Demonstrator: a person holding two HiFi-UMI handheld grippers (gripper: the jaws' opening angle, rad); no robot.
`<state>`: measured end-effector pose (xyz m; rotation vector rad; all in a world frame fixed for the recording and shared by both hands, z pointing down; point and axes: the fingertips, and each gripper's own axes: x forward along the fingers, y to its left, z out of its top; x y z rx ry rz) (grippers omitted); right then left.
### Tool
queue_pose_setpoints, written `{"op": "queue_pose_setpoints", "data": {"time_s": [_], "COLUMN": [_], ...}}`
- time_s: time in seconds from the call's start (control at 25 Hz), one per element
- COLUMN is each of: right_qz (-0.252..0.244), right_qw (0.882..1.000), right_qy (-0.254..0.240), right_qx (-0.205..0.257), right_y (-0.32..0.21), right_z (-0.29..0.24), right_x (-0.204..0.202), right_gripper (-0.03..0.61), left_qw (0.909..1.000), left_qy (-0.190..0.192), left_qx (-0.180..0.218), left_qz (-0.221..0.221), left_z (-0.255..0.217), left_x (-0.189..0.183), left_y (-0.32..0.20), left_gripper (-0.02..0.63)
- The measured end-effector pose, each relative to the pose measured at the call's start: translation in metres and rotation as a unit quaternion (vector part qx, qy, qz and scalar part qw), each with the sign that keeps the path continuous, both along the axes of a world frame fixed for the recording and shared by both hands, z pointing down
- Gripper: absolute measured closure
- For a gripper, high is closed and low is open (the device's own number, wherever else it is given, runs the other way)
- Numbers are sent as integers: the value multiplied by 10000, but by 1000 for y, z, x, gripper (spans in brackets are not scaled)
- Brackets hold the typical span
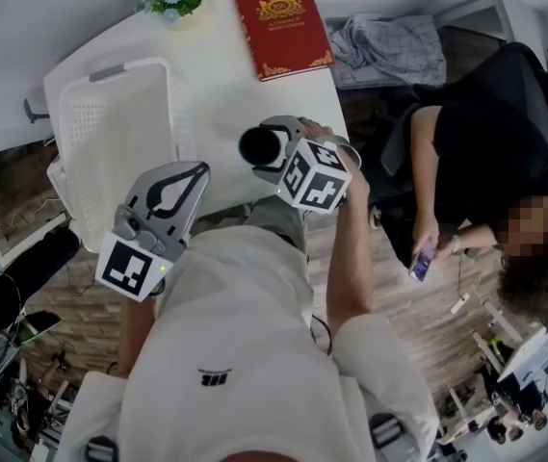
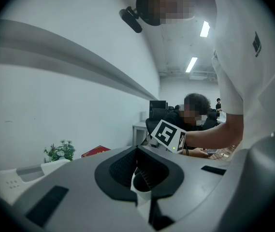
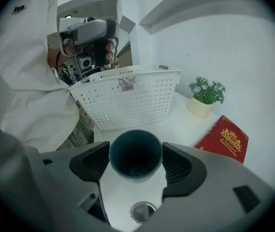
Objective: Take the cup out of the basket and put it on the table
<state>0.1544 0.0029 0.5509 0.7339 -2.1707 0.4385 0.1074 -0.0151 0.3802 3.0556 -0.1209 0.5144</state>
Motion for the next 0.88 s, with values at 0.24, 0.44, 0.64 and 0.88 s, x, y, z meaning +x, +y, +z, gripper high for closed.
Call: {"op": "queue_pose_setpoints", "data": {"time_s": [0.24,0.44,0.64,0.88], "right_qz": [78,127,186,272], "right_qw": [10000,9999,9998,9995], "right_qy": [-49,-56,-71,-149], "right_qx": [-22,-57,-60,-7], "right_y": [6,11,15,18], "right_z": [9,14,17,22], "right_x": [6,9,12,14], "right_gripper": [229,229,229,229], "left_qw": [10000,10000,9999,9998], "left_qy": [-62,-79,-126,-136], "left_qx": [22,13,12,-2], "left_qz": [37,43,108,142], "left_z": [3,4,5,8], "left_x": [4,5,7,10], "left_y": [2,2,4,6], "left_gripper": [603,603,603,603]}}
